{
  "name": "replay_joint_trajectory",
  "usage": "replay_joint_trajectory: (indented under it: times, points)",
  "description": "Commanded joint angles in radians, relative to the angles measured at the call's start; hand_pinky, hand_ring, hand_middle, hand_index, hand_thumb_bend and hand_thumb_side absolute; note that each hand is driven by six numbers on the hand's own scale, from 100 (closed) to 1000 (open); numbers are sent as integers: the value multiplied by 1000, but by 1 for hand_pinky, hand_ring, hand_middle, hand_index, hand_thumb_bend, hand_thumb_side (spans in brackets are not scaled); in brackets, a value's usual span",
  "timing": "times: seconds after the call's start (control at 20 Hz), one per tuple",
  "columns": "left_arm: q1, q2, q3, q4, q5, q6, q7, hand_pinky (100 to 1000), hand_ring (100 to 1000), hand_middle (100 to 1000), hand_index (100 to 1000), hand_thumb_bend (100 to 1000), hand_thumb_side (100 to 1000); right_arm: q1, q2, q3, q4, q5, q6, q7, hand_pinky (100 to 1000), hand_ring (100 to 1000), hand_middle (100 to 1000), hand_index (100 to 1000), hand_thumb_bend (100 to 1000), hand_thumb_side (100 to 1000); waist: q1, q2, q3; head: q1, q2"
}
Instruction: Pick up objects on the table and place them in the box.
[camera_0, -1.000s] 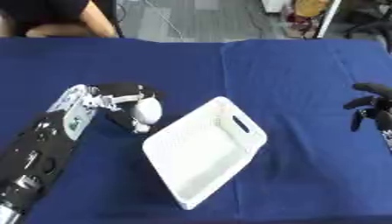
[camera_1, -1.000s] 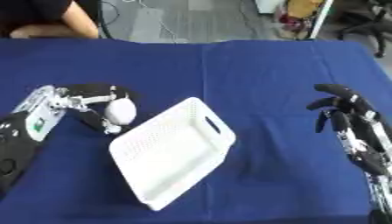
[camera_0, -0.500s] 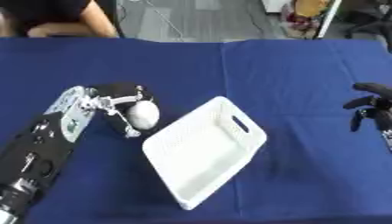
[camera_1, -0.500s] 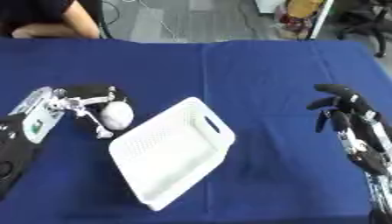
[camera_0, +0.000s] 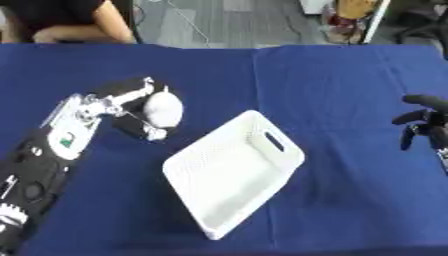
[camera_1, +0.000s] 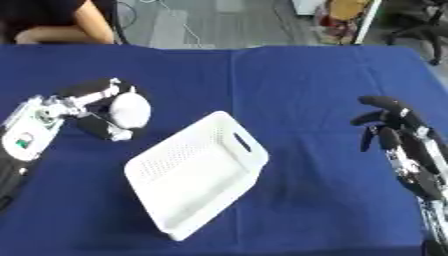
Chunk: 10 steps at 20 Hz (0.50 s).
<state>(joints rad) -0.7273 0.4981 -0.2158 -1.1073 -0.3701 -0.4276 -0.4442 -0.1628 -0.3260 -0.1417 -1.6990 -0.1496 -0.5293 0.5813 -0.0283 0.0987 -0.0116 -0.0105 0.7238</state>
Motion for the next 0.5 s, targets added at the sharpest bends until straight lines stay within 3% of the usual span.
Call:
replay_joint_trajectory:
  times: [0.05, 0.5]
  points:
    - [-4, 54, 40, -110, 125, 71, -4, 100, 100, 365, 251, 100, 427, -3, -17, -9, -12, 3, -74, 70, 353, 676, 833, 893, 100, 605, 3, -19, 1, -12, -7]
    - [49, 82, 83, -410, 434, 236, -6, 100, 100, 365, 241, 100, 504, -3, -17, -10, -13, 4, -73, 70, 354, 676, 833, 893, 100, 607, 4, -20, 5, -22, -9]
